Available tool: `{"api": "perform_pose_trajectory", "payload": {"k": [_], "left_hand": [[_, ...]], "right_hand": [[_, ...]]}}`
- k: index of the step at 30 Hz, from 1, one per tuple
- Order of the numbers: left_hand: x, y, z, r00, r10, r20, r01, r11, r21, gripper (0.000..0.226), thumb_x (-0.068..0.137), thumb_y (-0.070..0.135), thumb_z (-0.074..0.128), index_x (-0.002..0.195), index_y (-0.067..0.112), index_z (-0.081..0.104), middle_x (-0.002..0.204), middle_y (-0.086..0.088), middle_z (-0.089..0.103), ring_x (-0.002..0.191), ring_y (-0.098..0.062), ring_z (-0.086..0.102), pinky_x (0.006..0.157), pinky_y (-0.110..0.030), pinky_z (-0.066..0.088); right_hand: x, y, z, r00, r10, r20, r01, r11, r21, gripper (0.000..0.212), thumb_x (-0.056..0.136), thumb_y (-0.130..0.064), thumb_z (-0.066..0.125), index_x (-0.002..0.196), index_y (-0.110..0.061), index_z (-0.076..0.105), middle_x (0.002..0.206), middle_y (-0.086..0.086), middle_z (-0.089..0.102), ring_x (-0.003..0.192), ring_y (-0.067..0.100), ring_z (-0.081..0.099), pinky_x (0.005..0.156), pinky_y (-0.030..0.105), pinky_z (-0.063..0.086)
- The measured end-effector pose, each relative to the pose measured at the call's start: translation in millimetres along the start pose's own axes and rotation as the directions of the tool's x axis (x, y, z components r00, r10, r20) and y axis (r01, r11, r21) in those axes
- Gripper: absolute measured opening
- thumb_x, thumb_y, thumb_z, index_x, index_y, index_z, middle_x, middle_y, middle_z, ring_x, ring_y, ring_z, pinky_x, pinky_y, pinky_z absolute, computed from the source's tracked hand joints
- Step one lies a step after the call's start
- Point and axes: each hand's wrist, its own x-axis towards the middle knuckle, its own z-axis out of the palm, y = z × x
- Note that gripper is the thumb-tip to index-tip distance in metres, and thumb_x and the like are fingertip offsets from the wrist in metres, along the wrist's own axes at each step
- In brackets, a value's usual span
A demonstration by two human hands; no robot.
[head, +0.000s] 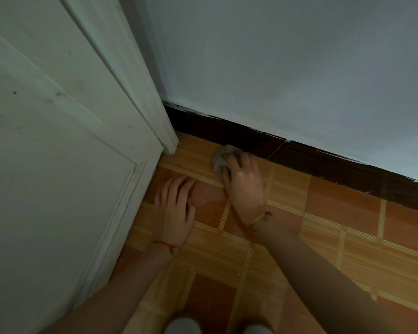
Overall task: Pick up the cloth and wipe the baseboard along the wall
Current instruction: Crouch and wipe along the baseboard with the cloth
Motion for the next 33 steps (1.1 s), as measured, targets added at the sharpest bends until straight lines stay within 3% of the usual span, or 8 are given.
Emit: {"api": "perform_pose_trajectory", "payload": {"k": [4,10,16,20,22,28,33], "left_hand": [[-2,-5,-2,1.000,-0.021,0.020,0.020,1.000,0.023,0.047,0.090,0.019,0.046,0.134,0.008,0.059,0.140,-0.013,0.054,0.128,-0.031,0.046,0.105,-0.054,0.039],[-3,-3,-4,0.999,-0.024,0.027,0.023,0.999,0.031,0.047,0.090,0.020,0.045,0.135,0.009,0.058,0.141,-0.012,0.054,0.128,-0.032,0.047,0.108,-0.052,0.037],[-2,-3,-5,1.000,-0.014,0.020,0.014,1.000,-0.003,0.048,0.091,0.019,0.045,0.138,0.011,0.056,0.142,-0.010,0.053,0.131,-0.029,0.044,0.111,-0.053,0.036],[-4,-4,-5,0.999,-0.018,0.032,0.018,1.000,-0.001,0.049,0.091,0.020,0.044,0.137,0.010,0.056,0.142,-0.010,0.053,0.131,-0.030,0.044,0.109,-0.056,0.037],[-3,-3,-5,0.999,-0.017,0.034,0.017,1.000,0.006,0.049,0.090,0.020,0.045,0.137,0.010,0.056,0.141,-0.011,0.053,0.131,-0.030,0.044,0.109,-0.057,0.037],[-2,-2,-5,0.999,-0.012,0.037,0.011,1.000,0.027,0.048,0.090,0.019,0.044,0.135,0.009,0.057,0.140,-0.013,0.053,0.129,-0.033,0.046,0.108,-0.057,0.037],[-3,-3,-6,0.999,-0.012,0.038,0.012,1.000,0.015,0.048,0.089,0.019,0.045,0.134,0.009,0.058,0.140,-0.013,0.053,0.130,-0.031,0.044,0.109,-0.056,0.037]], "right_hand": [[32,-43,29,0.989,-0.121,0.087,0.120,0.993,0.014,0.030,0.076,-0.007,0.074,0.106,-0.008,0.069,0.103,0.018,0.064,0.096,0.034,0.060,0.074,0.040,0.056],[29,-35,17,0.990,-0.115,0.086,0.111,0.992,0.058,0.028,0.081,-0.013,0.070,0.108,-0.008,0.068,0.106,0.017,0.061,0.096,0.032,0.057,0.074,0.038,0.053],[-12,29,-27,0.994,0.107,0.003,-0.107,0.994,-0.009,0.026,0.086,-0.019,0.066,0.109,-0.008,0.065,0.109,0.016,0.059,0.100,0.031,0.052,0.083,0.039,0.048],[-25,29,-28,0.970,0.238,-0.052,-0.238,0.971,-0.002,0.024,0.085,-0.014,0.067,0.106,-0.002,0.064,0.106,0.021,0.059,0.103,0.037,0.051,0.086,0.044,0.050],[-17,15,-20,0.977,0.207,-0.045,-0.207,0.978,0.012,0.025,0.083,-0.013,0.068,0.105,-0.002,0.064,0.107,0.021,0.059,0.103,0.037,0.052,0.087,0.043,0.049],[25,-40,17,0.983,-0.102,0.151,0.092,0.993,0.074,0.030,0.083,-0.005,0.067,0.112,-0.006,0.065,0.113,0.019,0.061,0.106,0.036,0.056,0.085,0.044,0.053],[20,-28,4,0.989,-0.091,0.116,0.082,0.993,0.085,0.024,0.085,-0.011,0.066,0.108,-0.007,0.066,0.110,0.016,0.061,0.106,0.033,0.056,0.078,0.040,0.054]]}}
